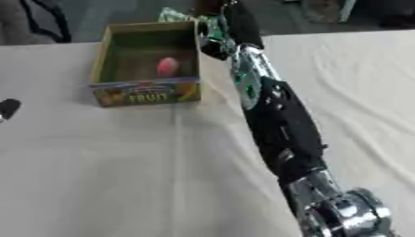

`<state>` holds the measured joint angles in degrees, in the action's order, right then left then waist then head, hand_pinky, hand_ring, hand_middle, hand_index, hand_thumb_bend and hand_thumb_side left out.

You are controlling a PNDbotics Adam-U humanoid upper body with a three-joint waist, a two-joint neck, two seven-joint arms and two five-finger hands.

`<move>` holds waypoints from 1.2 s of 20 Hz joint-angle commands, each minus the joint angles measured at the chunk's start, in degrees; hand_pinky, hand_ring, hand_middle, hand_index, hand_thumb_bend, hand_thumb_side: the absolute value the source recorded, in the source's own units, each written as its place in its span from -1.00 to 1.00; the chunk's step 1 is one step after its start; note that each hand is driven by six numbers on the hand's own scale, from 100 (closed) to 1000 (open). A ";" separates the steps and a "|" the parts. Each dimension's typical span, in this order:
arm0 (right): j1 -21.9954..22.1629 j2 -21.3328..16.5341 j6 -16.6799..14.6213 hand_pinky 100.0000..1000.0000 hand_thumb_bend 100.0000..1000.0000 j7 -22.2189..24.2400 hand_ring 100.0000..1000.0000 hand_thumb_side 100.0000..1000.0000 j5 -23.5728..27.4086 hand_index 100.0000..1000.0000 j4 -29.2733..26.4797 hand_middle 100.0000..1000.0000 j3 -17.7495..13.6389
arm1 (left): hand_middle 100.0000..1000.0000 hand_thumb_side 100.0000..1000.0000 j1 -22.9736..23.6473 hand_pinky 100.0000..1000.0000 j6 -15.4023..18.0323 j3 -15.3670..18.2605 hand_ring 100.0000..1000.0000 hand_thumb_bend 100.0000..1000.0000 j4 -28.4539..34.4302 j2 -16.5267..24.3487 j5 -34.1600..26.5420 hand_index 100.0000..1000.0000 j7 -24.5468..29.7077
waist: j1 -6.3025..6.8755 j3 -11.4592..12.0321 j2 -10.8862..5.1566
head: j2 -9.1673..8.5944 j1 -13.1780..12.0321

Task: Pick up objects on the table and place them in the box.

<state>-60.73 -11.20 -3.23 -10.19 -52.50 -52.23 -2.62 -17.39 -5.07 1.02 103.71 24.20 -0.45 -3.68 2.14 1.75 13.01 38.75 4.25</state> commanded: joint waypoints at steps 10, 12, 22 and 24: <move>12.85 -14.47 -1.57 0.45 -1.00 3.06 0.72 -0.40 27.77 0.86 -18.35 0.46 -0.28 | 0.18 -1.00 0.55 -0.08 0.34 1.61 0.11 0.12 0.21 1.25 -0.12 0.35 -1.90 | 0.23 -2.38 -1.43 | 1.42 -2.12; 14.98 -15.25 -0.90 0.44 -1.00 2.38 0.72 -0.35 29.57 0.85 -20.36 0.45 -1.24 | 0.18 -1.00 0.60 -0.09 0.34 1.65 0.11 0.12 0.16 1.25 -0.07 0.35 -1.94 | 0.29 -2.66 -1.44 | 1.92 -2.48; 21.53 -17.01 0.67 0.42 -1.00 0.29 0.71 -0.24 34.94 0.77 -25.29 0.38 -3.61 | 0.18 -1.00 1.12 -0.10 0.23 2.00 0.10 0.13 0.14 1.19 -0.01 0.35 -2.43 | 0.83 -3.47 -1.50 | 4.62 -4.63; 22.12 -17.02 0.74 0.42 -1.00 0.22 0.71 -0.23 35.34 0.77 -25.75 0.37 -3.86 | 0.18 -1.00 1.08 -0.10 0.24 2.00 0.10 0.13 0.17 1.16 -0.01 0.35 -2.44 | 0.87 -3.65 -1.52 | 4.82 -5.00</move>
<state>-37.85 -26.37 -2.48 -9.66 -17.86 -76.36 -5.82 -15.94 -4.87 2.29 103.06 24.20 -0.46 -5.88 3.08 -1.93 12.66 42.91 -0.41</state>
